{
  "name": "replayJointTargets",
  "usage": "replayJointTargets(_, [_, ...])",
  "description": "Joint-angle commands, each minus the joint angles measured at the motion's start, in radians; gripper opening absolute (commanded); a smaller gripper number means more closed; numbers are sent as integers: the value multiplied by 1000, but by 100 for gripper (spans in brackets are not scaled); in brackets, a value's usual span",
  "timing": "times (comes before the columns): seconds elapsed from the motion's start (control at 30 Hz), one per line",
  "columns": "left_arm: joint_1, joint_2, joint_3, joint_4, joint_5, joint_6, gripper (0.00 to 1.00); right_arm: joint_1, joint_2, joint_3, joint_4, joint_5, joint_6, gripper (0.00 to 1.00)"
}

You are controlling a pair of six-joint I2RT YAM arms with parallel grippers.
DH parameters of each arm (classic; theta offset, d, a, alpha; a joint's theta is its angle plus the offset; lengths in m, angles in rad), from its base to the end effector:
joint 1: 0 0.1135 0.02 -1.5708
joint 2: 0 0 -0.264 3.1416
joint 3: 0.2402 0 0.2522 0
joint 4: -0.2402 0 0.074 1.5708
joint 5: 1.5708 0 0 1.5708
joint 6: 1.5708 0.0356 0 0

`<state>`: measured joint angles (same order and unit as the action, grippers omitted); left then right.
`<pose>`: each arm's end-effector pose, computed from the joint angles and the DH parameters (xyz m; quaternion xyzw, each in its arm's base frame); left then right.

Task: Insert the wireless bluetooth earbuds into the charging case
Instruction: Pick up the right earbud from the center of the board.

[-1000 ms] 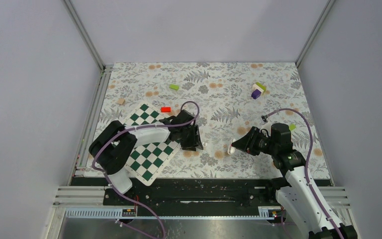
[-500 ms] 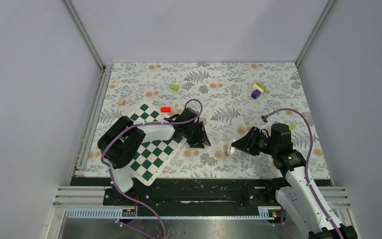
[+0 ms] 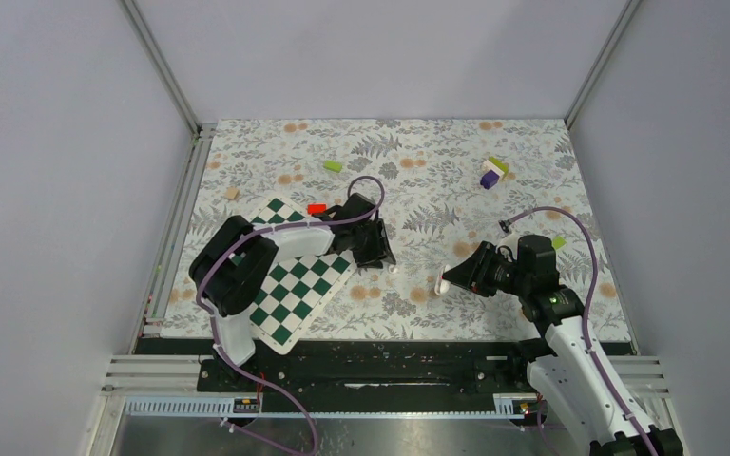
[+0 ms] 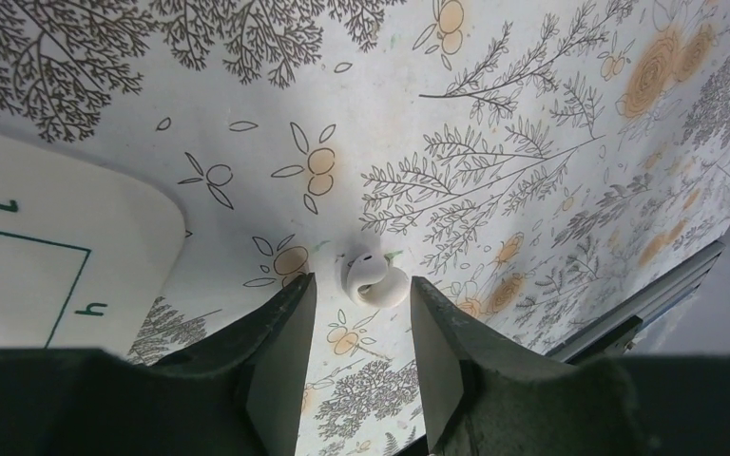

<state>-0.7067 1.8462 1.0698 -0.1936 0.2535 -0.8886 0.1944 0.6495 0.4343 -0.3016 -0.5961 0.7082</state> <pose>0.2755 -0.2470 0.1492 -0.0488 0.9470 -0.2944 0.1186 0.1451 0.0489 0.2283 0.0671 0.8366 0.4381 0.3219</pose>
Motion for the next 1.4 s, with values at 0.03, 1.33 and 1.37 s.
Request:
replayJointTargets(0.03, [-1,-22,17,-31,-37,61,42,-5,7,15,39,-34,-3,0])
replayJointTargets(1.33, [-133,-80,-8,-25,-155,91,34,-5,-4,-7,57,-42,13,0])
replayJointTargets(1.37, [-133,-86,-10,-31,-160,76,31,-4,-5,-7,55,-41,11,0])
